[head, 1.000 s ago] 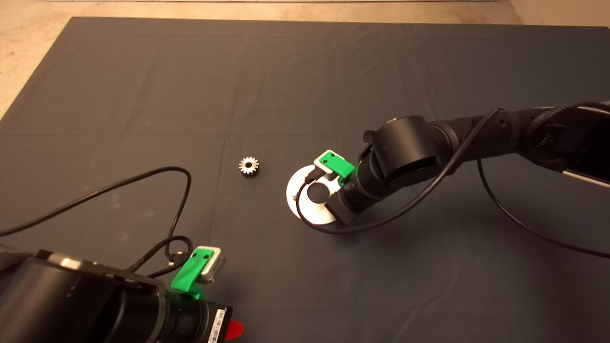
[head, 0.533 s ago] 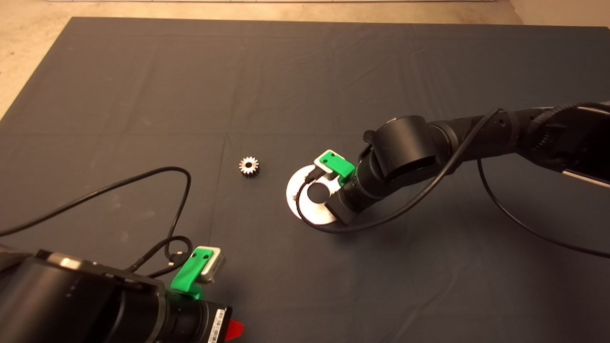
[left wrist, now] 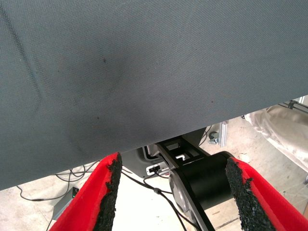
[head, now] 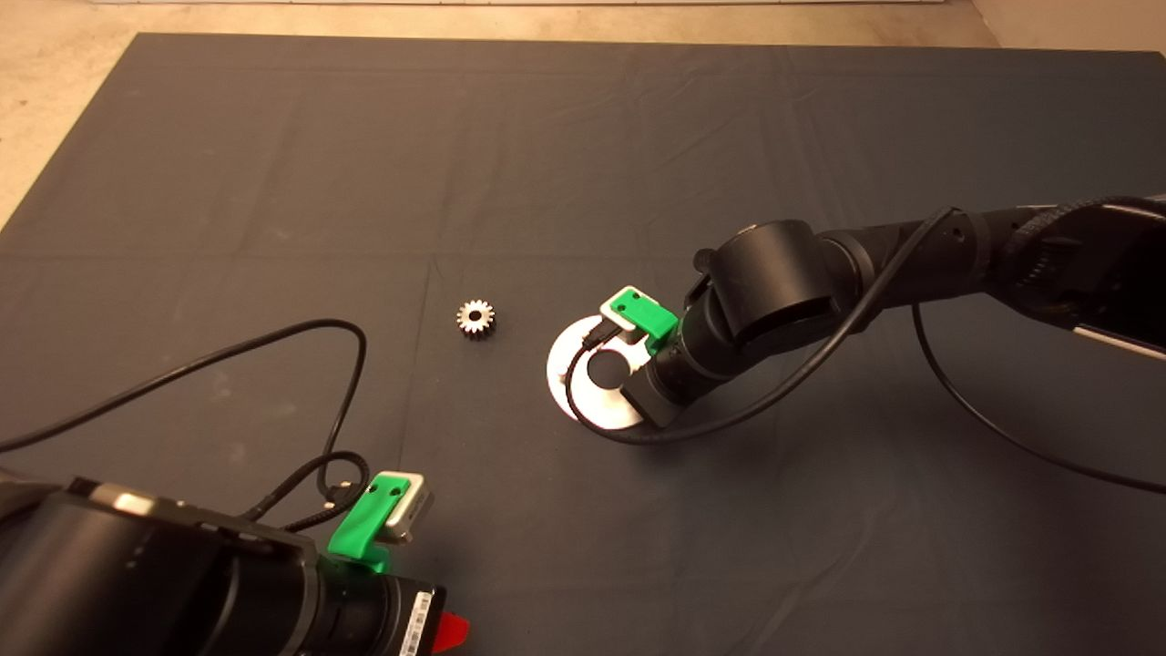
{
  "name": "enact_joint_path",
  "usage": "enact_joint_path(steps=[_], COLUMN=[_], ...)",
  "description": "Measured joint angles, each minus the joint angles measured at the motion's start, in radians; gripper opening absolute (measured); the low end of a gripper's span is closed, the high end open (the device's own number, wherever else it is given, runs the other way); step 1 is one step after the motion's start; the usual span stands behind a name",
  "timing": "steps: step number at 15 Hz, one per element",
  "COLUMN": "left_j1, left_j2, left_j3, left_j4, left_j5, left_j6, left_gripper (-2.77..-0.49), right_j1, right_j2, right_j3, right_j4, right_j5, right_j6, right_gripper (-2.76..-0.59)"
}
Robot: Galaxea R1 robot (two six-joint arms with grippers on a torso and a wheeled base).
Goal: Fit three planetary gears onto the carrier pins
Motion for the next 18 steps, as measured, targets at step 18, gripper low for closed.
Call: enact_joint_path(steps=[18], left_j1=[0.0], left_j2=[0.0], left_j3=[0.0], left_j4=[0.0], left_j5=[-0.027], left_j6=[0.0], left_gripper=[-1.77], right_j1=[-0.006], right_j2=[0.006], right_j3=[-0.011], right_j4=[-0.023], right_j5=[-0.009], right_j6=[0.0], right_gripper=[-2.44])
